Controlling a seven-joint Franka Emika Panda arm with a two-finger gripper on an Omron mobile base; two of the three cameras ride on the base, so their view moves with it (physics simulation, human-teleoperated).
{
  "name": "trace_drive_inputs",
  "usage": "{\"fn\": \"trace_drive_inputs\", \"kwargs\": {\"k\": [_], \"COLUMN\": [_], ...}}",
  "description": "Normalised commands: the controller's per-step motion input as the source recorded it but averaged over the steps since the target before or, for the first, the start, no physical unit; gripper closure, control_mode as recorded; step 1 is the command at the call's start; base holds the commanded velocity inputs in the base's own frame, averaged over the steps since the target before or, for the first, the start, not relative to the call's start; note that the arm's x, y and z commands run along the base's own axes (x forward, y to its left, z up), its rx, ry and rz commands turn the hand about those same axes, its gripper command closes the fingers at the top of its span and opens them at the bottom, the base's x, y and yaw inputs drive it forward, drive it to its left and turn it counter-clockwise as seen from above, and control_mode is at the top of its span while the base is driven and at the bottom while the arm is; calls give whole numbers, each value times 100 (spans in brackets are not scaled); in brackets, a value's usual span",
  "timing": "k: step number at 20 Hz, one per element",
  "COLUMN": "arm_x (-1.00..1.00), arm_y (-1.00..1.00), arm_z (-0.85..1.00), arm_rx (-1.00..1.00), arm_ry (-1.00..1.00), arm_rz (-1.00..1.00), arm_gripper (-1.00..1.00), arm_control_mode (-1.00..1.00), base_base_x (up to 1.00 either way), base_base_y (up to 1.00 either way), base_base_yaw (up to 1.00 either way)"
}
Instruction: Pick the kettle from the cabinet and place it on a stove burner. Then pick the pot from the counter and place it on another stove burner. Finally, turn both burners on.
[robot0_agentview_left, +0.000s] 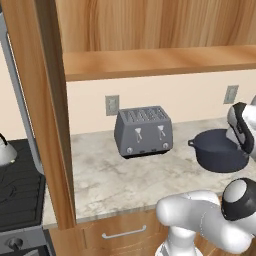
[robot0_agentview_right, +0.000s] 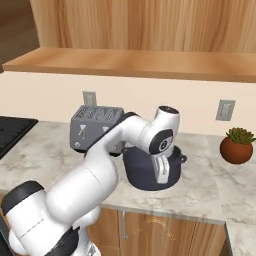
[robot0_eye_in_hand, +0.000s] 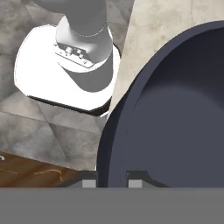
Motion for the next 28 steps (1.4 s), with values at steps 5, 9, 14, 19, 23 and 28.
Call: {"fn": "trace_drive_inputs", "kwargs": {"k": [5,9,14,19,23,28], "arm_x": [-37,-37,-36,-37,-39,-24], "arm_y": [0,1,0,1,1,1], "arm_z": [42,36,34,33,28,11], "arm_rx": [-6,-5,-3,-2,-2,-2], "arm_ry": [-9,-8,-8,-7,-9,-6], "arm_rz": [-1,0,0,0,0,0], "arm_gripper": [100,100,100,100,100,100], "arm_control_mode": [-100,-100,-100,-100,-100,-100], "base_base_x": [0,0,0,0,0,0], "base_base_y": [0,0,0,0,0,0], "base_base_yaw": [0,0,0,0,0,0]}}
